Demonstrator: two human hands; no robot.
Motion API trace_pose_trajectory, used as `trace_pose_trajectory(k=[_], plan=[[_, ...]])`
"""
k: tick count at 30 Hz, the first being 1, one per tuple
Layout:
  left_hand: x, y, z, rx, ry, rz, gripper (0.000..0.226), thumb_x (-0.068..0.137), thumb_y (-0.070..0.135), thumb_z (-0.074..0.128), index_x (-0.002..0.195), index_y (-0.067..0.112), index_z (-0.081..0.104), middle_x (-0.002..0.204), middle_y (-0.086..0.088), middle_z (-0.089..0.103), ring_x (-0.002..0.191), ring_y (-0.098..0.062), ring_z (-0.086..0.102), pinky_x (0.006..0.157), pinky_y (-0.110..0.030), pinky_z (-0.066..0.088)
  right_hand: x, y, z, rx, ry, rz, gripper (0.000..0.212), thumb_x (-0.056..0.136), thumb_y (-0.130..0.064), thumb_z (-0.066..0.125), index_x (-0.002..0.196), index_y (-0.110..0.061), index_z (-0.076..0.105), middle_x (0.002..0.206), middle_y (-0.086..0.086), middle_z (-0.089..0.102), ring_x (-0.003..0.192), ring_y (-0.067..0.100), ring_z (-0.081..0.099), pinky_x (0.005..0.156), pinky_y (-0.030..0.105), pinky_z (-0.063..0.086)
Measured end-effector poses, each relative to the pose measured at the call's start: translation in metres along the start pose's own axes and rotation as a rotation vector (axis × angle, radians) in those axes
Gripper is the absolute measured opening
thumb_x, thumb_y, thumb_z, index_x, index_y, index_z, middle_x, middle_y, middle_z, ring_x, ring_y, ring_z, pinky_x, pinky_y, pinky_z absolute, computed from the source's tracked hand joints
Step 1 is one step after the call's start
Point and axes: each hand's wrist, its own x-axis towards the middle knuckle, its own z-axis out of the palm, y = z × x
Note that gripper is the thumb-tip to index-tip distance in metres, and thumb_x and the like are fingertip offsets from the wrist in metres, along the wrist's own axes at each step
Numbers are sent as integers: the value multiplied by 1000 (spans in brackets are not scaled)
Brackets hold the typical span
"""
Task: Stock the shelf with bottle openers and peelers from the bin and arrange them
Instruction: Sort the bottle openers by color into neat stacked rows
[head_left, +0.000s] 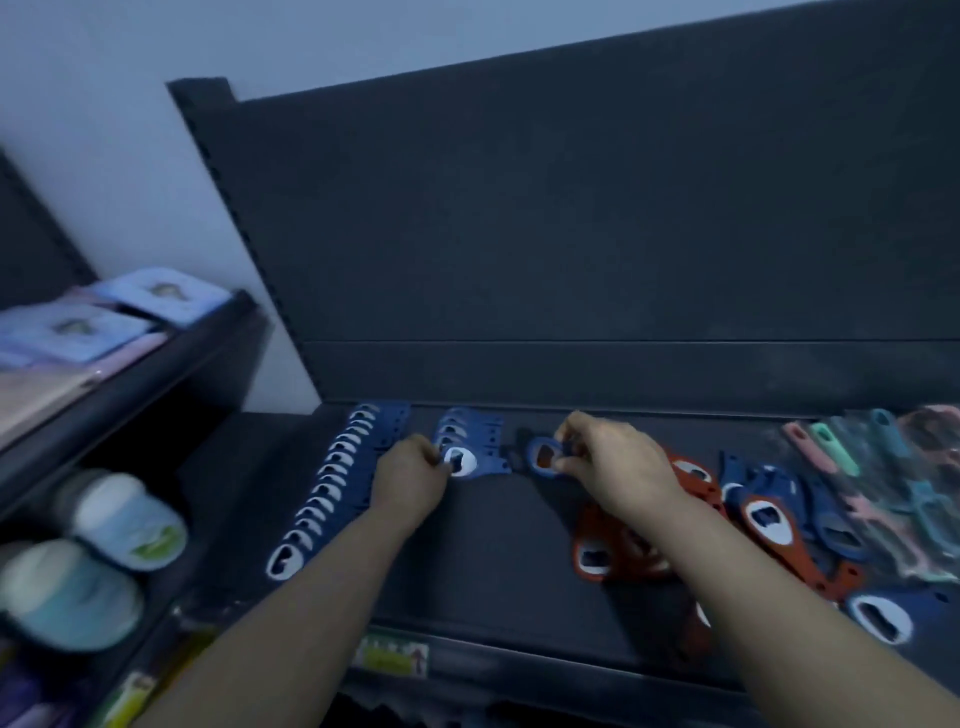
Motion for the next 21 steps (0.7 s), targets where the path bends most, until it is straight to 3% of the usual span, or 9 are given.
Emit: trace_pose_trajectory(k=[4,12,15,17,21], plan=[[15,-21,-13,149,4,83,16,84,23,68,92,10,64,94,-5,69,94,-23,63,82,-30,47,8,-25,19,-18,-31,23,24,85,-36,66,104,-27,56,100,-8,66,100,20,60,68,28,35],[48,-23,-12,253,-64,159,19,84,23,69,93,8,61,90,-7,67,86,-26,62,63,-28,41,17,-54,47,-10,-27,78,26,82,-38,68,104,-28,58,97,-8,67,98,21,62,76,30,43],[56,-23,-11,290,-99,144,18,82,22,68,83,10,55,90,-9,66,73,-24,54,57,-30,38,22,-65,55,-35,-24,88,28,83,-38,68,108,-28,59,100,-9,67,99,19,61,75,28,41],[58,-25,-14,296,-102,162,21,84,25,68,90,10,56,93,-8,66,76,-24,54,59,-31,40,27,-72,61,-31,-20,89,28,83,-38,68,108,-28,60,100,-8,67,99,19,61,77,29,42],[63,-41,-31,305,-48,260,32,92,27,58,117,8,55,109,-8,66,102,-28,61,77,-34,48,37,-84,78,6,-49,76,22,83,-33,68,103,-25,62,98,-7,64,97,18,59,74,28,38]])
